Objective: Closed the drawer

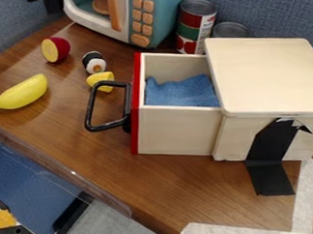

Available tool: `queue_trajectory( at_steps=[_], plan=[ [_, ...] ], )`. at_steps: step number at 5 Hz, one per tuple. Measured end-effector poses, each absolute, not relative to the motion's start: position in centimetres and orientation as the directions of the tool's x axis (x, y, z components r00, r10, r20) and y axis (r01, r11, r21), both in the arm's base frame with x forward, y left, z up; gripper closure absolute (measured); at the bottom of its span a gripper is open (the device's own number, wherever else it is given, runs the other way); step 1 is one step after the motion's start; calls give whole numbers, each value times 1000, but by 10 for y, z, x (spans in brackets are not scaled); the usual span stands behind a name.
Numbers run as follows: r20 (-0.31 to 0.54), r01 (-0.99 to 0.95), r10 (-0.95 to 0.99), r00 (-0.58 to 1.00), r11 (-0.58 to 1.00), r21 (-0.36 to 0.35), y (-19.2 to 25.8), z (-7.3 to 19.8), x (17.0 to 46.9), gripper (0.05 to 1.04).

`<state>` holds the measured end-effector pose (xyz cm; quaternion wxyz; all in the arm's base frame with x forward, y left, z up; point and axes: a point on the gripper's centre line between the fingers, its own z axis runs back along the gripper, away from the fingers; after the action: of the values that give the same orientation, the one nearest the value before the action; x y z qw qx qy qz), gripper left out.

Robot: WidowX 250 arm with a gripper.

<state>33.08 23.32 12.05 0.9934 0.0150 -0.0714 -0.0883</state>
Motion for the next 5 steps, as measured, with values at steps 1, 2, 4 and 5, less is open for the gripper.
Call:
queue_trajectory(
  at_steps=[1,2,4,5],
  plan=[
    [110,185,-185,977,983,14,232,104,329,83],
    [87,292,-293,952,956,22,229,87,323,83],
    [2,589,-590,807,807,44,204,67,306,83],
    [-8,680,-680,733,732,50,192,67,290,83]
  ],
)
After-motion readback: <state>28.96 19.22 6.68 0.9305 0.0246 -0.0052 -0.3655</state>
